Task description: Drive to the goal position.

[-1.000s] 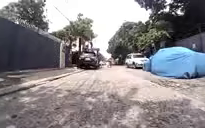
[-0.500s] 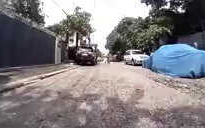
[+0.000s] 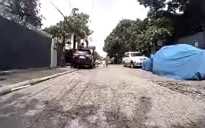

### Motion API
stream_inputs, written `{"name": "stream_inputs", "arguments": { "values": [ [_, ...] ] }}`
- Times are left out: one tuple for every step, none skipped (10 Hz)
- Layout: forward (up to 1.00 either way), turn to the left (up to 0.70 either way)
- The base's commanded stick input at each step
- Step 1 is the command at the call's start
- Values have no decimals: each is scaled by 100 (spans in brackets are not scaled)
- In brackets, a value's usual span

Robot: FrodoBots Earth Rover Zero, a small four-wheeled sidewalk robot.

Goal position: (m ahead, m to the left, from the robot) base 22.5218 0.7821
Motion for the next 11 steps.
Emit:
{"name": "stream_inputs", "arguments": {
  "values": [
    [70,6],
    [70,24],
    [70,0],
    [70,0],
    [70,0],
    [70,0],
    [70,0],
    [70,0],
    [70,0],
    [70,0],
    [70,0]
  ]
}}
